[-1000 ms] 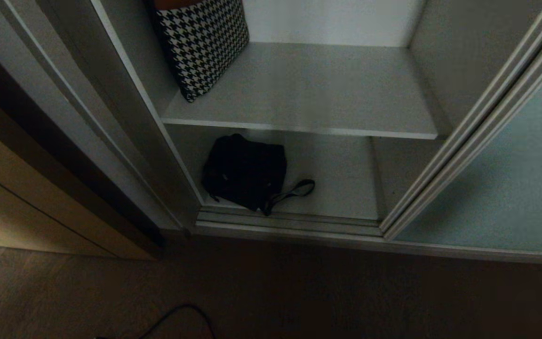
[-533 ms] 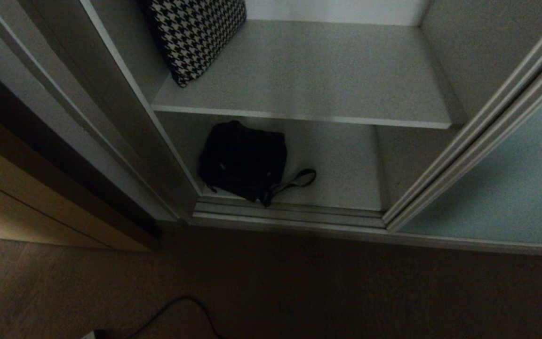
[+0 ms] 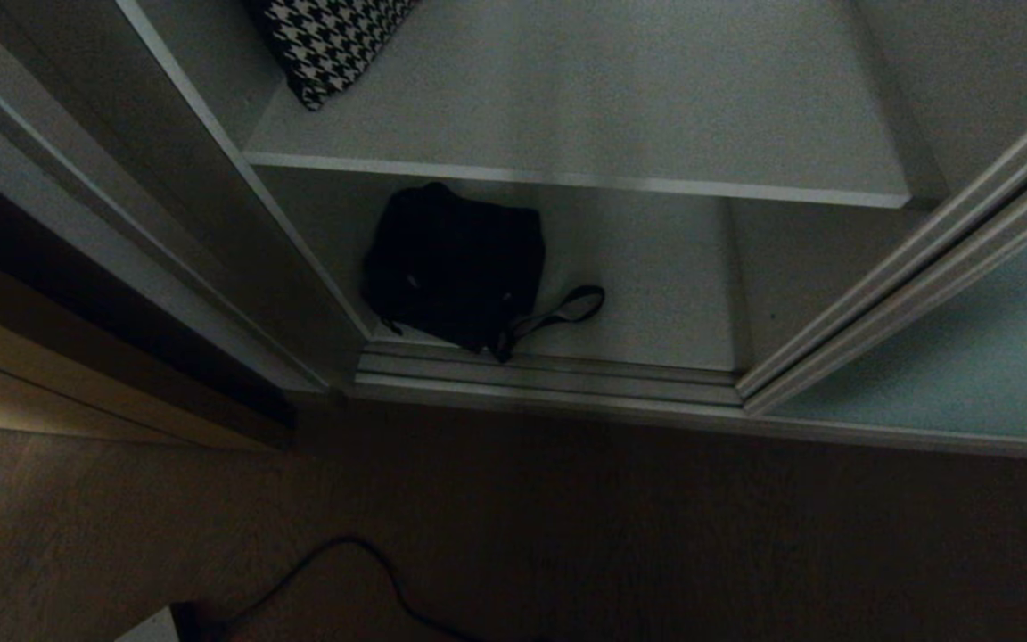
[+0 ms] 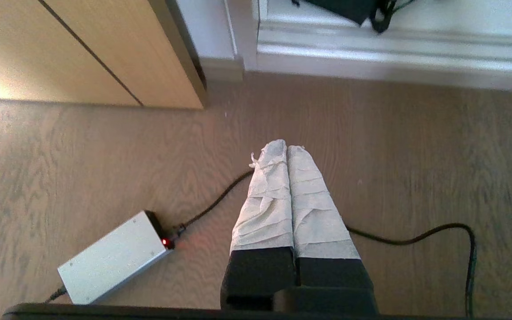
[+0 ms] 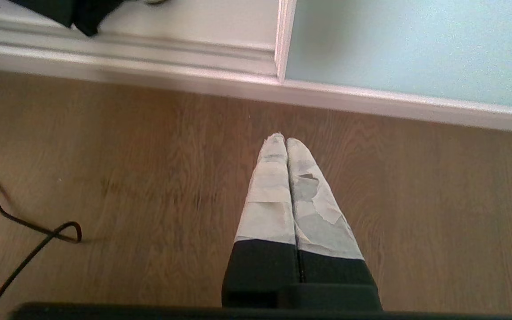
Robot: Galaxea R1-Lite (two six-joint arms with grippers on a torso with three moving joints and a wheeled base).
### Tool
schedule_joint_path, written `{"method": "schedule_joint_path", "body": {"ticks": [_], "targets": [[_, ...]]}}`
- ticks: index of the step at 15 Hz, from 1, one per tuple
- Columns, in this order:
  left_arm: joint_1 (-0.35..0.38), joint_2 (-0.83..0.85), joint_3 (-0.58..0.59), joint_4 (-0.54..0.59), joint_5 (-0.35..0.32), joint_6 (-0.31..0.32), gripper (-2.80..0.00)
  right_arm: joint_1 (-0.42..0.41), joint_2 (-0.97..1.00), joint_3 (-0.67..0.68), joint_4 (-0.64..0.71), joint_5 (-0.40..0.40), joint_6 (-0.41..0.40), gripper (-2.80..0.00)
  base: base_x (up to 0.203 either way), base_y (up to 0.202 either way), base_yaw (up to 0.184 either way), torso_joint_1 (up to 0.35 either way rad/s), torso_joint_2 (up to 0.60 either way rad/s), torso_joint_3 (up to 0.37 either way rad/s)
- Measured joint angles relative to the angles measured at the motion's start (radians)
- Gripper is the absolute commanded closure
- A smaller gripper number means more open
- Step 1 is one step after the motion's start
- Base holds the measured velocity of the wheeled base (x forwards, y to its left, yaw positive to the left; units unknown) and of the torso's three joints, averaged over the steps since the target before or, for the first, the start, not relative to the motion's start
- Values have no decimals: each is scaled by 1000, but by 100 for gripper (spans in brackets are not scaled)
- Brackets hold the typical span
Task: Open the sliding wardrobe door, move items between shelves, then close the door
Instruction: Open the door, then place the bag on the higher shelf
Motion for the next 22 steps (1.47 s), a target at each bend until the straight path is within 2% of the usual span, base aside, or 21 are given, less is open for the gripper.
{"method": "schedule_joint_path", "body": {"ticks": [14,22], "targets": [[0,1,-5,14,-5,1,0,0,1,0,0,1,0,0,0,0,0,3,3,-195],[0,1,2,-6,4,-12,0,0,1,0,0,0,0,0,0,0,0,0,1,-20]]}}
